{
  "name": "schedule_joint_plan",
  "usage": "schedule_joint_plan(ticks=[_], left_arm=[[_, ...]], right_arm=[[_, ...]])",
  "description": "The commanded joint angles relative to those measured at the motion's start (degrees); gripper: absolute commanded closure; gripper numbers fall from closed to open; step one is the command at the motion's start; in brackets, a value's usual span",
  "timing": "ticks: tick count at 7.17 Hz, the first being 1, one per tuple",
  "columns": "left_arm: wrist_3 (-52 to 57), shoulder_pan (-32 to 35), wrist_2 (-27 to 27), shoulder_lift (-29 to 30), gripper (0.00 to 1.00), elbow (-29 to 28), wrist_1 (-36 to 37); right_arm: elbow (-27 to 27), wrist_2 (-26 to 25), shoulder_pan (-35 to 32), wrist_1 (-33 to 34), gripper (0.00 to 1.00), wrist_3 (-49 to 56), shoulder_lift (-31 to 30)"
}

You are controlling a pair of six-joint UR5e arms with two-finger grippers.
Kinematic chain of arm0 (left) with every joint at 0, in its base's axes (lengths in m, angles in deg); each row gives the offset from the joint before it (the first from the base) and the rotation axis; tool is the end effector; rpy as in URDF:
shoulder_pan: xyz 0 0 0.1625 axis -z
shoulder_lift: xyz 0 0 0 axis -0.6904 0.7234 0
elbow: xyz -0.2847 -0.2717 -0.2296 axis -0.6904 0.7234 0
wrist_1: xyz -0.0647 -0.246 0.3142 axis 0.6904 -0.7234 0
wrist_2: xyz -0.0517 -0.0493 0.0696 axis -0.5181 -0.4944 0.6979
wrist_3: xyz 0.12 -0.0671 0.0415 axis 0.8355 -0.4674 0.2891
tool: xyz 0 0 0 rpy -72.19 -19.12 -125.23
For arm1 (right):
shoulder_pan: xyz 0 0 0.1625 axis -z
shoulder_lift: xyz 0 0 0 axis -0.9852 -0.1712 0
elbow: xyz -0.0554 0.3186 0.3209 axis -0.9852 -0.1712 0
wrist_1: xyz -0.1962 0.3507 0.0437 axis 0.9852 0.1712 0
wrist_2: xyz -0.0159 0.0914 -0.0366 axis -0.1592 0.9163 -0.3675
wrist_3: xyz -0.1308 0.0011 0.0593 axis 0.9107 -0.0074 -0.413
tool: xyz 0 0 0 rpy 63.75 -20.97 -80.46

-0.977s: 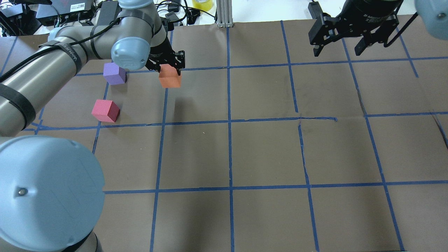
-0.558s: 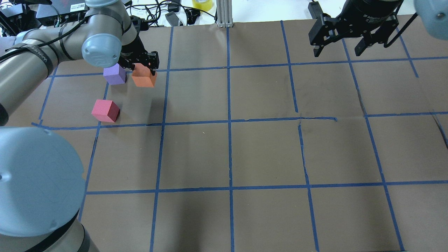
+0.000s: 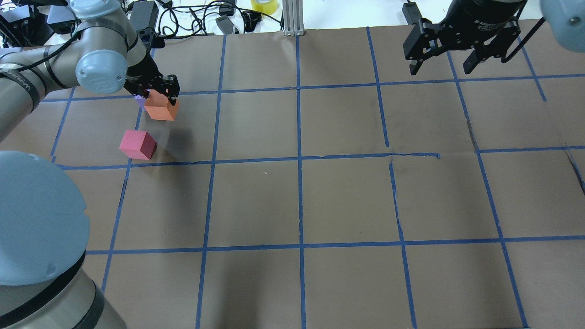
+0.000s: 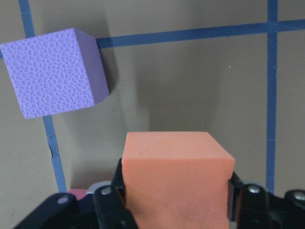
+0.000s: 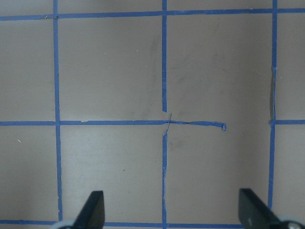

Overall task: Arrange blocks in a line
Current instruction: 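Carry the orange cube with the left gripper to between the purple and pink cubes, then lower and nudge the orange cube into line with the left gripper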

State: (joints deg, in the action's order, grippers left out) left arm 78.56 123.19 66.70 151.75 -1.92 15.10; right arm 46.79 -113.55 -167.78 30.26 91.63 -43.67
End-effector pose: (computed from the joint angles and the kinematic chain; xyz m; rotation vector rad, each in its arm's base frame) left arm -0.0052 -0.6980 0.2464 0.1332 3.1261 -0.0236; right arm 0.1194 -0.5118 0.5079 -0.0017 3.0927 -0.1536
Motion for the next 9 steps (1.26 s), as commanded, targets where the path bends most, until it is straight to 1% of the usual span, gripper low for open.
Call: schedule_joint_plan(ticks=[1,2,6,8,9], left_arm=[[3.43,-3.4,-0.06,0.77,0.62,0.71,1.77],[5.45,-3.68,0.02,1.21,0.62,0.8,2.92],[5.73,-5.26,0.02,1.65,0.62,1.32,3.02],[4.77,-5.61,0.02,2.53,0.62,2.82,6.86],[2.15,-5.61,0.02,2.53,0.61,3.0,6.88]], right_arm=[[0.0,0.0,0.01,-0.02,0.0,0.0,0.03],[0.0,0.09,-0.08,0.07,0.0,0.0,-0.06],[0.0,0.0,-0.08,0.07,0.0,0.0,-0.06],[0.0,0.09,-0.08,0.07,0.0,0.0,-0.06],[0.0,0.09,-0.08,0.07,0.0,0.0,-0.06]])
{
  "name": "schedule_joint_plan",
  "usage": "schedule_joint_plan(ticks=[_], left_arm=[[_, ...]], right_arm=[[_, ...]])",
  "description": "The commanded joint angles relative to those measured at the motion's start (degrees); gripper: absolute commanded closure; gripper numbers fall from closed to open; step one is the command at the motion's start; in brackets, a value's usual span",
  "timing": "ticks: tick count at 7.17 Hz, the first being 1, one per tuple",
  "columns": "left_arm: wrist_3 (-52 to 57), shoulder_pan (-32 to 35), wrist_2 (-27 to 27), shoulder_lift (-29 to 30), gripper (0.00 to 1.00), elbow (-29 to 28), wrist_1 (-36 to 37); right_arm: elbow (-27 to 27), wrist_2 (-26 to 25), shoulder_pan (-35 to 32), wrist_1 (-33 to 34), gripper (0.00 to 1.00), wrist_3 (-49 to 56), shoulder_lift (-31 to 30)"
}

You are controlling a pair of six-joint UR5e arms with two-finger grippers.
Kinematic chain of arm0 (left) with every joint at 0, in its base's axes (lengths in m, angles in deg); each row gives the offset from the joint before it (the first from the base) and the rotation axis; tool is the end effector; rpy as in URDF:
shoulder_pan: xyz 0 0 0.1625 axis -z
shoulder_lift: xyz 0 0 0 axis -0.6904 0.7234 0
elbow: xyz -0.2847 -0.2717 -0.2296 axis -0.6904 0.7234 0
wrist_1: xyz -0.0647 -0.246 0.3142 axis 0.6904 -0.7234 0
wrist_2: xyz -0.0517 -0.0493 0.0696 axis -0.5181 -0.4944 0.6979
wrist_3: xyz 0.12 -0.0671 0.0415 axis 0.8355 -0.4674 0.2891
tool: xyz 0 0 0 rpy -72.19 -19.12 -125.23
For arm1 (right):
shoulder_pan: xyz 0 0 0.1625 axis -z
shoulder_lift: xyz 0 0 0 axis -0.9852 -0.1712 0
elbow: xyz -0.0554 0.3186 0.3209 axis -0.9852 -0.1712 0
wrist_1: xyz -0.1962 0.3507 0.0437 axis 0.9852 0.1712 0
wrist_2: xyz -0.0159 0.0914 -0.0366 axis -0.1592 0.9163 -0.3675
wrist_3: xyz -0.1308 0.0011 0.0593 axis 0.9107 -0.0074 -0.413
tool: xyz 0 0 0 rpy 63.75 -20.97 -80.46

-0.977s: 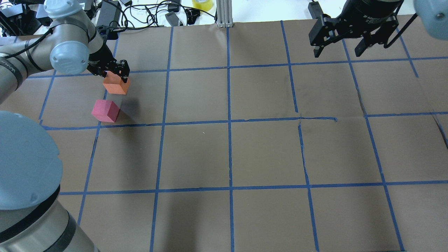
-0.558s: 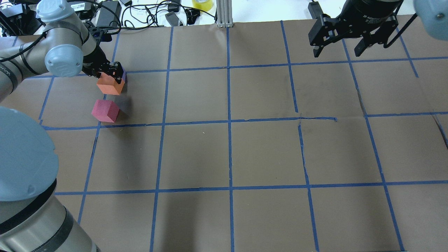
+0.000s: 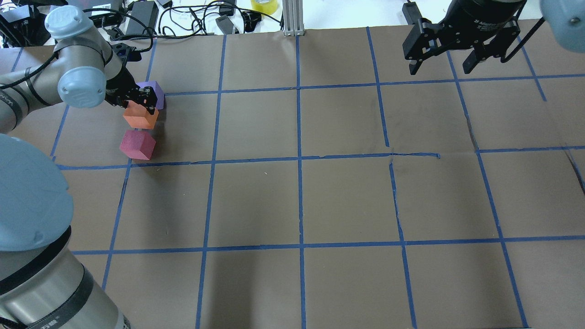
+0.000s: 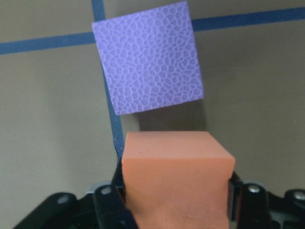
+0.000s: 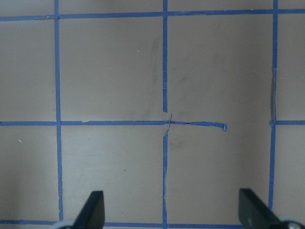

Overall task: Arrange blocks in a line
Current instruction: 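Lower and nudge the orange cube into line with the left gripper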

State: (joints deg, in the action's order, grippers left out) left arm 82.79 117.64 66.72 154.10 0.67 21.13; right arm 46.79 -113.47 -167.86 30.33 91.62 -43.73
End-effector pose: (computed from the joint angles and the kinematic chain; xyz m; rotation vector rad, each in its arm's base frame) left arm 0.0632 -0.6982 0.2092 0.0968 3.1197 -0.0499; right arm 0.1203 -0.5115 0.5086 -0.0038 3.0911 -0.1571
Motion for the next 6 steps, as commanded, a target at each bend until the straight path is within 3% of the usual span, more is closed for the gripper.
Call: schedule_joint_plan(ticks=[1,6], left_arm=[[-2.79,-0.06,-0.08,0.27,0.61,0.58,0.86],[-1.83,-0.41,-0.26,0.53,0.6,1.46,1.03]], right_arm=[[0.0,0.01,0.0,0.0,0.0,0.0,0.0],[0.09,0.01,0.0,-0.09,0.0,0.0,0.0]])
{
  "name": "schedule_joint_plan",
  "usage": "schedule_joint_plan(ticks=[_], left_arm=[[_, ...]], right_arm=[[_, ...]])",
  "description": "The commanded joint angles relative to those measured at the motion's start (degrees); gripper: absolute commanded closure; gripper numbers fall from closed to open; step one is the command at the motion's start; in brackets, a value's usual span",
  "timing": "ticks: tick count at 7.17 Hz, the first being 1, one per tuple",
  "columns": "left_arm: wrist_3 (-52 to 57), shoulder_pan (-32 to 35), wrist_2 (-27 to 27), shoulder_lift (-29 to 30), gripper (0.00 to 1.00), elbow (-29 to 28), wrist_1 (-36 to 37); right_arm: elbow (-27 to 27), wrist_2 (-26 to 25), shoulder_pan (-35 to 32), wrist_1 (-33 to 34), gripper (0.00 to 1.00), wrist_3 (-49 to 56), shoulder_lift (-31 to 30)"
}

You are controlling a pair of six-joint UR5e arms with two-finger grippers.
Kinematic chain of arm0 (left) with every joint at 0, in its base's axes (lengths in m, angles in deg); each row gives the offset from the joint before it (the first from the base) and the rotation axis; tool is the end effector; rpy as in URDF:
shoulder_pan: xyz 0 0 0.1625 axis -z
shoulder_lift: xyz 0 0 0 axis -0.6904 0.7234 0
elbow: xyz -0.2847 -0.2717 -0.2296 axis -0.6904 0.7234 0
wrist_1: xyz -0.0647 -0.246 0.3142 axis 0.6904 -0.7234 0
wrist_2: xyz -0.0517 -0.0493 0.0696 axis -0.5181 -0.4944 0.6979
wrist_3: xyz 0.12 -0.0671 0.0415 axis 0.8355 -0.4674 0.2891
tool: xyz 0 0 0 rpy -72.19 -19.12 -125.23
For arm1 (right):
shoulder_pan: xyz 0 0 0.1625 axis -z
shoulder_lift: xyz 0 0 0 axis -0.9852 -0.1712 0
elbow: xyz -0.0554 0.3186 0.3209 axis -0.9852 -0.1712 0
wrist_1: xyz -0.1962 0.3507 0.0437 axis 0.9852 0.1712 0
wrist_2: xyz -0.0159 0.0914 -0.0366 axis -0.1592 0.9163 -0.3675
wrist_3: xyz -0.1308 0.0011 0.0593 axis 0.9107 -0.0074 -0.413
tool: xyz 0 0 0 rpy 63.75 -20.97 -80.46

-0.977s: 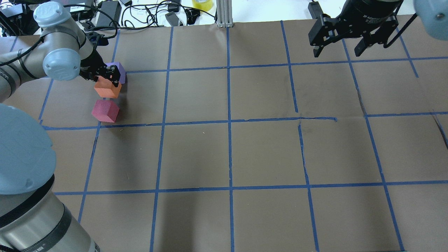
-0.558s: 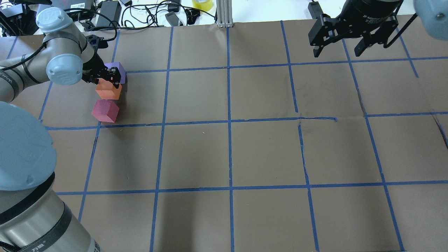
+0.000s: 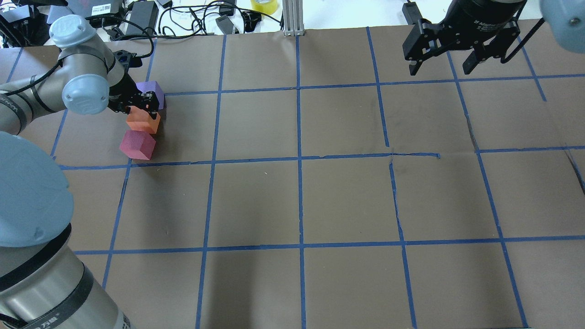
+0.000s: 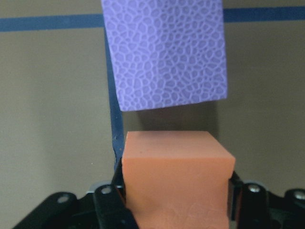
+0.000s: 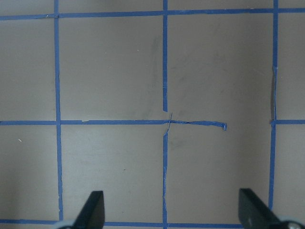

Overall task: Arrange blocks in a line
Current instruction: 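Lower and nudge the orange cube into line with the left gripper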

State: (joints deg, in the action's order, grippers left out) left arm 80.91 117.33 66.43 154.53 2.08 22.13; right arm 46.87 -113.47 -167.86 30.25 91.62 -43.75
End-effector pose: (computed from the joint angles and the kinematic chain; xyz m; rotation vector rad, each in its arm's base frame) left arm 0.0648 -0.6927 0.1953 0.0375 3.1308 -0.0308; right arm 0.1203 -0.5110 0.5079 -0.0037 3.0912 -0.1533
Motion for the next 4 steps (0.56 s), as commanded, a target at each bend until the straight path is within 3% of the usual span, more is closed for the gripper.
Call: schedule_joint_plan(ticks=[1,2,4], left_arm=[[0.3,-0.36,0.03,0.18,0.58,0.13,0.03],[-0.39,-0.54,0.03,0.27,0.45,0.56,0.03],[-0.57,-0.54,0.03,0.27,0.34,0.92,0.47]], right_arm=[[0.0,0.01,0.0,0.0,0.0,0.0,-0.06],[0.0,0.01,0.0,0.0,0.0,0.0,0.02],[0.0,0.01,0.0,-0.18,0.0,0.0,-0.24]])
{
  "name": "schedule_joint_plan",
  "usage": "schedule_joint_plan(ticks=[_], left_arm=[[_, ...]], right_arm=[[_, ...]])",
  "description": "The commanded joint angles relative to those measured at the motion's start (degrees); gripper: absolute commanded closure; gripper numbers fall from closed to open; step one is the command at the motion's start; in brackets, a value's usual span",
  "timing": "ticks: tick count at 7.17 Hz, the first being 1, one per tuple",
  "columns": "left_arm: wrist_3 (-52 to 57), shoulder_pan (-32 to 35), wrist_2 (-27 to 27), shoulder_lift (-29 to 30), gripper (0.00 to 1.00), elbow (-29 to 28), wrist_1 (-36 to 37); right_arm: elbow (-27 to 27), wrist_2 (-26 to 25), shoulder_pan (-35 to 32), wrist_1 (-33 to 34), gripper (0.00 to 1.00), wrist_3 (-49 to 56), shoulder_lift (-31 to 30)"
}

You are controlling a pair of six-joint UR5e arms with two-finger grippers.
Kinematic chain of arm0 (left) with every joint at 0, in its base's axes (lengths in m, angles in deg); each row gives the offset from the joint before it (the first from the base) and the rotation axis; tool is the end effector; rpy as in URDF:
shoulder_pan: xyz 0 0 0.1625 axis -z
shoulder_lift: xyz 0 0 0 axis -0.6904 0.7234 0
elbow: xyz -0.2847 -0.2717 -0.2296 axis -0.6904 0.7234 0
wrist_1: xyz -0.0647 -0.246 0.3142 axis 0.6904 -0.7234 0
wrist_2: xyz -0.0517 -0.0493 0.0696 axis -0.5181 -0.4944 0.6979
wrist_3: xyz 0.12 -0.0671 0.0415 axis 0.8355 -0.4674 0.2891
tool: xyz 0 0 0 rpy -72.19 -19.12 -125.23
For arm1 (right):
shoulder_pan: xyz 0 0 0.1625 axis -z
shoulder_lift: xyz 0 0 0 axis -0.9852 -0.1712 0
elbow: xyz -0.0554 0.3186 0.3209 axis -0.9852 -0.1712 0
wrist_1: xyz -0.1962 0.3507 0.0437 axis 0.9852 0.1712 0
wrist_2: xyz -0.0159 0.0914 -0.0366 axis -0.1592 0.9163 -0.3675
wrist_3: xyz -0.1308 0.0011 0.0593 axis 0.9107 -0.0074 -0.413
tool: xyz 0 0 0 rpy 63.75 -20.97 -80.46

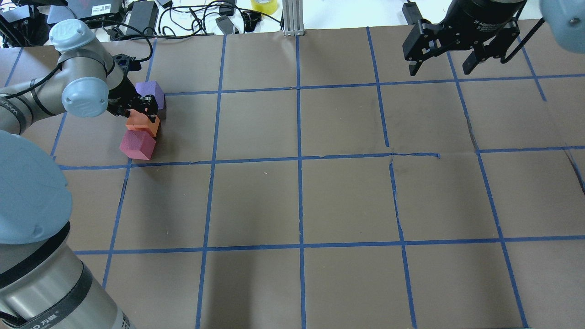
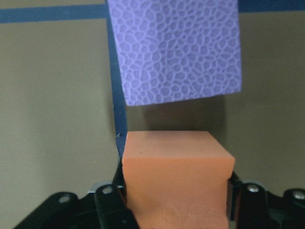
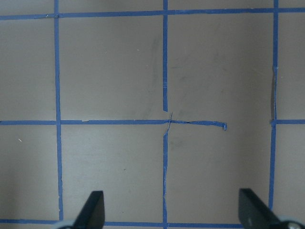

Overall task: Arrange blocks in a line
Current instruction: 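Lower and nudge the orange cube into line with the left gripper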

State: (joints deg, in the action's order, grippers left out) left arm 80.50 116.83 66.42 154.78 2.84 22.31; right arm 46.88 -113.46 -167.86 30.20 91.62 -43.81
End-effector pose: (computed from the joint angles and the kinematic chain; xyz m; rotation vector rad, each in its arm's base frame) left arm 0.0696 -0.6883 0.1870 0.0127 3.1355 -0.0092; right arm 0.1204 -0.5105 0.5083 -0.0037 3.0910 -0.1533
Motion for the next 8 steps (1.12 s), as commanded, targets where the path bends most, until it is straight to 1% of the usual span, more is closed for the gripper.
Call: schedule_joint_plan(ticks=[1,2,3,5,6,7,8], left_arm=[[-0.16,-0.21,0.12,-0.06,0.22,0.17,1.08],[-1.82,-0.22,0.13,-0.06,0.15,0.17,1.08],[-2.18,-0.22,0.04,-0.15,0.11,0.17,1.08],[-2.1,-0.13,-0.05,-1.2,0.08,-0.01,0.82],[-1.49,-0.13,0.12,-1.9,0.03,0.16,0.3],[-1.74,1.18,0.3,-3.3,0.01,-0.1,-1.62],[-1.66,1.89,0.04,-6.1,0.0,-0.97,-6.69]], right_arm=[[0.0,0.0,0.0,-0.31,0.0,0.0,-0.18],[0.0,0.09,0.0,-0.22,0.0,0.0,-0.1],[0.0,0.0,0.09,-0.22,0.0,-0.09,-0.18],[0.0,0.09,0.09,-0.22,0.0,0.09,-0.1],[0.0,0.0,0.09,-0.22,0.0,0.0,-0.01],[0.0,0.0,0.0,-0.22,0.0,0.09,-0.01],[0.0,0.0,0.0,-0.22,0.0,0.0,-0.1]])
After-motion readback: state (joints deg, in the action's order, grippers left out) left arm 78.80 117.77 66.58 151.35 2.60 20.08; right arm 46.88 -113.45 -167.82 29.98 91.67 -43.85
